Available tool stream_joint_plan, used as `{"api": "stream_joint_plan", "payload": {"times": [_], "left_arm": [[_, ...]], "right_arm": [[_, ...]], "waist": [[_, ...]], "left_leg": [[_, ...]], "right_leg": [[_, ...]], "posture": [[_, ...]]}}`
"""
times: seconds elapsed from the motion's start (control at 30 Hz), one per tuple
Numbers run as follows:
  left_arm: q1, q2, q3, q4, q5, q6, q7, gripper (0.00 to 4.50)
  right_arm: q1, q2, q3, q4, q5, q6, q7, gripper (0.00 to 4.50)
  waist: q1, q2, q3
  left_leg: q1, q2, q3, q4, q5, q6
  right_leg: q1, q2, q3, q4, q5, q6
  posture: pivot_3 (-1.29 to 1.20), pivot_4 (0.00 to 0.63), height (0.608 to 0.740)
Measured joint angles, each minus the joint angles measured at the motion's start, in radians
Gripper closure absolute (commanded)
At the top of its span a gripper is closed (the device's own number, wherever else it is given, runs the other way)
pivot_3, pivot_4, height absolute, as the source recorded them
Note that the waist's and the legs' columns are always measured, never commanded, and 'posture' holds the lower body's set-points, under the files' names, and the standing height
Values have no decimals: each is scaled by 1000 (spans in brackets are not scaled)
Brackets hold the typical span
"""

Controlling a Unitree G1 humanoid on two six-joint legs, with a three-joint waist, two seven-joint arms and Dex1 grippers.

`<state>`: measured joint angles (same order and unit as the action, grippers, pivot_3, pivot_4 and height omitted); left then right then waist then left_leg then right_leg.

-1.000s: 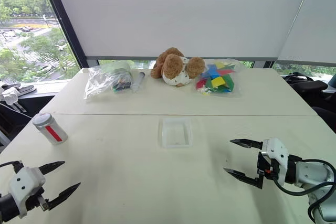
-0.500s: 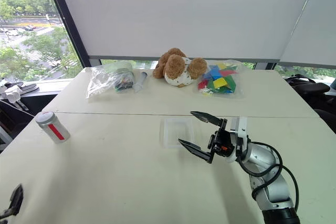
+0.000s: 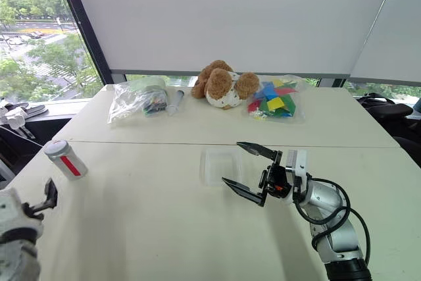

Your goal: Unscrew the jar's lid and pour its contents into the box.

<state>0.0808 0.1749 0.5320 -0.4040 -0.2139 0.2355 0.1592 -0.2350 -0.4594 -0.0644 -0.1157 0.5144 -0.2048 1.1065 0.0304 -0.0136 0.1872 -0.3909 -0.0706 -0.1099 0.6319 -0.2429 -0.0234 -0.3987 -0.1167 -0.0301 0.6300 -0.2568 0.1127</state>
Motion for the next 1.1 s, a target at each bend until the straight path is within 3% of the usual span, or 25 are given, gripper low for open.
{"api": "stream_joint_plan", "payload": {"times": [0.3, 1.1], "left_arm": [[-224, 0, -58, 246, 81, 10, 86, 28], [-442, 37, -106, 634, 157, -197, 182, 28]], "right_arm": [[-2, 0, 0, 25, -1, -12, 9, 0], [12, 1, 5, 25, -4, -21, 5, 0]], "waist": [[7, 0, 0], [6, 0, 0]], "left_leg": [[0, -1, 0, 0, 1, -1], [0, -1, -1, 0, 2, -4]], "right_leg": [[0, 1, 0, 0, 1, -1], [-1, 2, 0, 1, 3, 2]], "posture": [[0, 150, 740], [0, 150, 740]]}}
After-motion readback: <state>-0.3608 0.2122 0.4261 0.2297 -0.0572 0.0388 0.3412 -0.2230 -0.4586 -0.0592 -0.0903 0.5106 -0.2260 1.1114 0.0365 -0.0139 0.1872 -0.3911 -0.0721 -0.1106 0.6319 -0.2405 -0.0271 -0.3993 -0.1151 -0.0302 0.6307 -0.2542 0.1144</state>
